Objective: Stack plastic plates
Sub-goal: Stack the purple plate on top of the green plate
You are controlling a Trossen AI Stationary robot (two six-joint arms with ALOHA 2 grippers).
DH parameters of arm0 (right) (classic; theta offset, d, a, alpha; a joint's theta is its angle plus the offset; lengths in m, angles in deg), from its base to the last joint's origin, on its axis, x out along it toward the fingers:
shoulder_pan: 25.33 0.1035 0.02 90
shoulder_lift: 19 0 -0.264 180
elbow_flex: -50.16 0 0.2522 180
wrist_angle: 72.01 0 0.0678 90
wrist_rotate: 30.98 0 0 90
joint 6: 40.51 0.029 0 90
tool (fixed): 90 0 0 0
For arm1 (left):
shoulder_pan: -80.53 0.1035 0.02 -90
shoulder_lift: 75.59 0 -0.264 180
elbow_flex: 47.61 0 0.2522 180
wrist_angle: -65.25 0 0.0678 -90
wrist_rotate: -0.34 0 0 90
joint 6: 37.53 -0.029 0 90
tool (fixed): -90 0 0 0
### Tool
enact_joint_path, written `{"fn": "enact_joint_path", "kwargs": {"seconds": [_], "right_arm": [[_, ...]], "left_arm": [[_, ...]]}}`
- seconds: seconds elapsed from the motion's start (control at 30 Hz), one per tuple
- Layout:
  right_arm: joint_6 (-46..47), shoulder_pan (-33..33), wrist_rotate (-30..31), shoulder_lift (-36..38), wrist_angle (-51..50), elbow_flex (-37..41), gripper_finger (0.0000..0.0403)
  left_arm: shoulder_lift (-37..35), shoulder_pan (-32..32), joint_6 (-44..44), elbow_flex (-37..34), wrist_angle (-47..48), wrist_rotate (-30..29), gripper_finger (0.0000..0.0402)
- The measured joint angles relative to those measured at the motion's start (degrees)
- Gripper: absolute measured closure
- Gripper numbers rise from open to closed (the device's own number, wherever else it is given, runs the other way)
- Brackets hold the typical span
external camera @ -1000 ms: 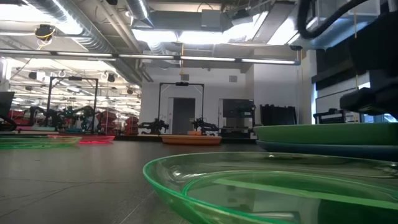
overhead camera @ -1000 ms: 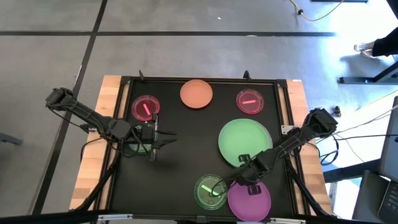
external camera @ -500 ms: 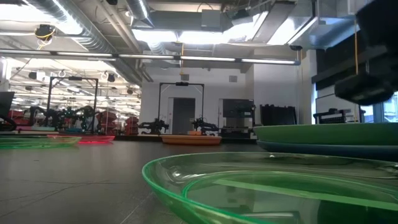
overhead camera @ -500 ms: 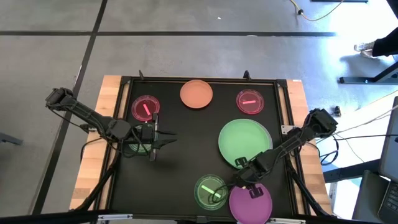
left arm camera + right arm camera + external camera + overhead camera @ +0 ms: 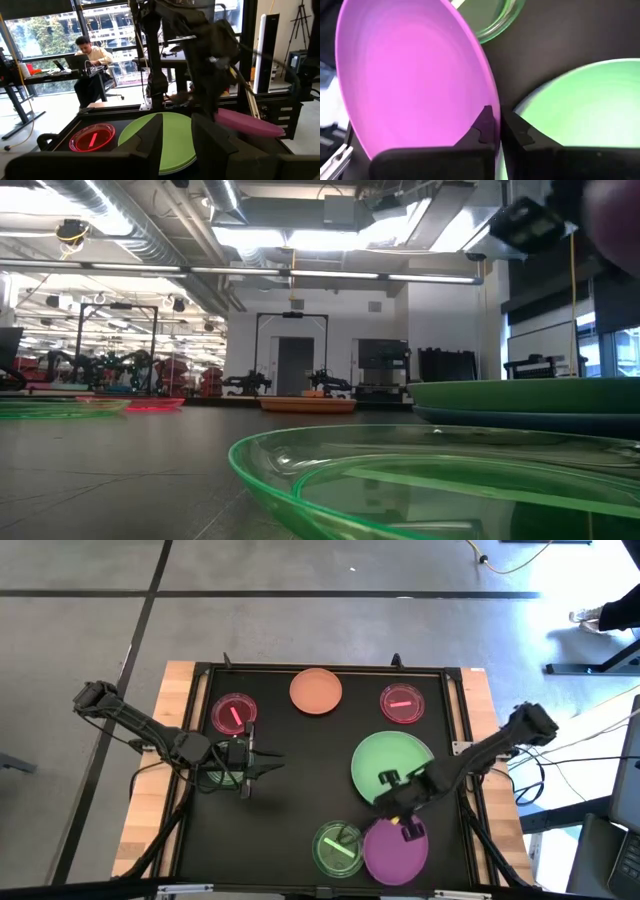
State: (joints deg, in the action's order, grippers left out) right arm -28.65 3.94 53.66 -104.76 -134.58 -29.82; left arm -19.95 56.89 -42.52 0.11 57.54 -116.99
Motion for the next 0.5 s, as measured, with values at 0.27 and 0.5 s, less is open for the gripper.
{"fn": "enact_joint_path", "kwargs": {"seconds": [0.27, 0.5], "right_arm": [[-1.98, -7.35, 10.58, 12.01, -5.96, 0.10, 0.0401], [-3.65, -19.64, 17.35, 20.08, -5.37, 6.87, 0.0401]], "left_arm": [[0.01, 0.00, 0.00, 0.00, 0.00, 0.00, 0.0305], [0.00, -0.02, 0.00, 0.00, 0.00, 0.00, 0.0305]]}}
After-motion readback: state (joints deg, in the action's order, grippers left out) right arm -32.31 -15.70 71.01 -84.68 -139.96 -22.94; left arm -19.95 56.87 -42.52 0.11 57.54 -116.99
